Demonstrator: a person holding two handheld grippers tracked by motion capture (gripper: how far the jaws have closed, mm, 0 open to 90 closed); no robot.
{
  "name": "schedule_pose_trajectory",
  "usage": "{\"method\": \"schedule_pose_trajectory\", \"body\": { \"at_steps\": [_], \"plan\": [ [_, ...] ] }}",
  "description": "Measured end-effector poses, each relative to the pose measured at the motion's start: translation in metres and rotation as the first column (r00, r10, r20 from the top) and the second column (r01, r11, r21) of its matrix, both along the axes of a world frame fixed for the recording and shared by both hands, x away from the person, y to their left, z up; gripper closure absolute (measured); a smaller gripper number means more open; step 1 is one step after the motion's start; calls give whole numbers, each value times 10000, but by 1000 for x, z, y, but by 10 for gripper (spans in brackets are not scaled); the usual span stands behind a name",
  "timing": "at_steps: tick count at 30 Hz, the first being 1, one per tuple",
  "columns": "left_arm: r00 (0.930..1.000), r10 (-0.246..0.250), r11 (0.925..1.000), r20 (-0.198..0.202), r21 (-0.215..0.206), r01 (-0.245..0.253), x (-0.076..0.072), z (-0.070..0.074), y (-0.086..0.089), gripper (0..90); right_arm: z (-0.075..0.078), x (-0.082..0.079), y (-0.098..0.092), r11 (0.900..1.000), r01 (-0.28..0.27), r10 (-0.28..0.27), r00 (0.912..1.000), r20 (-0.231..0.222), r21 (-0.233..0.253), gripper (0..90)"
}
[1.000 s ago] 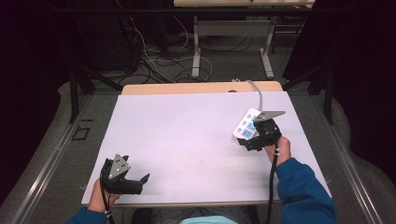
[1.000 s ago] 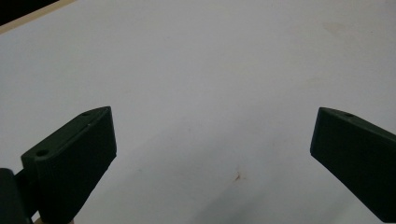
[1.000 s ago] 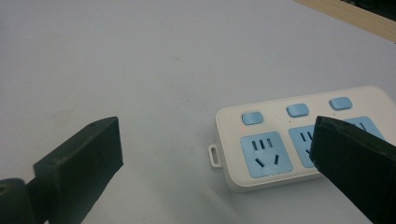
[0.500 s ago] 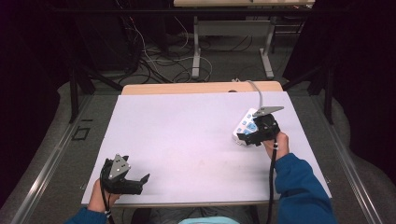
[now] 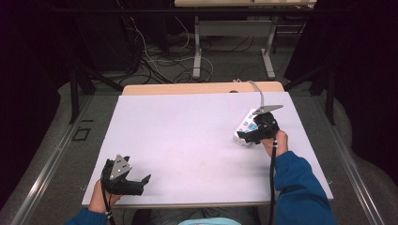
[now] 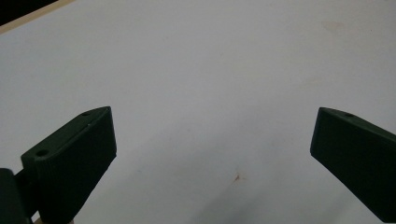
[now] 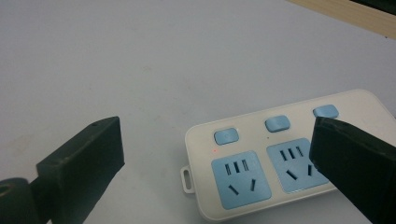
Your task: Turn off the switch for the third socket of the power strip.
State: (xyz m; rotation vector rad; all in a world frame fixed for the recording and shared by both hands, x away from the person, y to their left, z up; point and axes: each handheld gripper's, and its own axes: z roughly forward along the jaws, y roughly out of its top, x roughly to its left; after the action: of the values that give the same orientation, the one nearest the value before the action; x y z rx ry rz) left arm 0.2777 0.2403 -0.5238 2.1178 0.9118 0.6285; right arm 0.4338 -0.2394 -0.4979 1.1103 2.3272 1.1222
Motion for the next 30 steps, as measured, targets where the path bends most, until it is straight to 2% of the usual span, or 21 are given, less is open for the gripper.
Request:
{"method": "schedule_pose_trajectory", "body": {
  "at_steps": [5, 8, 15, 19, 21, 25, 26, 27, 30],
  "plan": [
    [10000, -36, 10000, -24, 10, 36, 0, 0, 0, 5, -4, 5, 1, 10000, -29, 29, 10000, -5, -56, 0],
    [10000, 28, 9999, -41, -148, -29, -1, 0, -1, 4, -5, 7, 2, 10000, -58, 58, 10000, -79, -16, 0],
    [10000, -27, 10000, -16, 10, 27, 0, 0, 0, 4, -8, 9, 1, 10000, 71, -71, 10000, -48, 61, 12],
    [10000, -23, 10000, 19, -22, 23, 0, 0, -1, 4, -8, 9, 1, 9999, 122, -122, 9999, -22, 101, 168],
    [10000, -24, 10000, -12, 21, 24, 0, 0, 0, 4, -9, 10, 2, 9998, 151, -151, 9999, 17, 105, 215],
    [10000, -47, 10000, -18, 15, 47, 1, 0, -1, 4, -9, 11, 2, 9997, 244, -245, 9996, 133, 72, 390],
    [10000, -50, 10000, -14, 21, 50, 0, 0, -1, 4, -10, 11, 1, 9995, 257, -257, 9997, 56, 157, 453],
    [10000, -31, 10000, 21, 52, 31, 0, 0, -1, 4, -10, 11, 1, 9995, 257, -257, 9997, 56, 157, 453],
    [10000, -28, 10000, 36, 66, 28, 0, 0, 0, 4, -10, 11, 0, 9994, 301, -301, 9995, 7, 180, 587]
  ]
}}
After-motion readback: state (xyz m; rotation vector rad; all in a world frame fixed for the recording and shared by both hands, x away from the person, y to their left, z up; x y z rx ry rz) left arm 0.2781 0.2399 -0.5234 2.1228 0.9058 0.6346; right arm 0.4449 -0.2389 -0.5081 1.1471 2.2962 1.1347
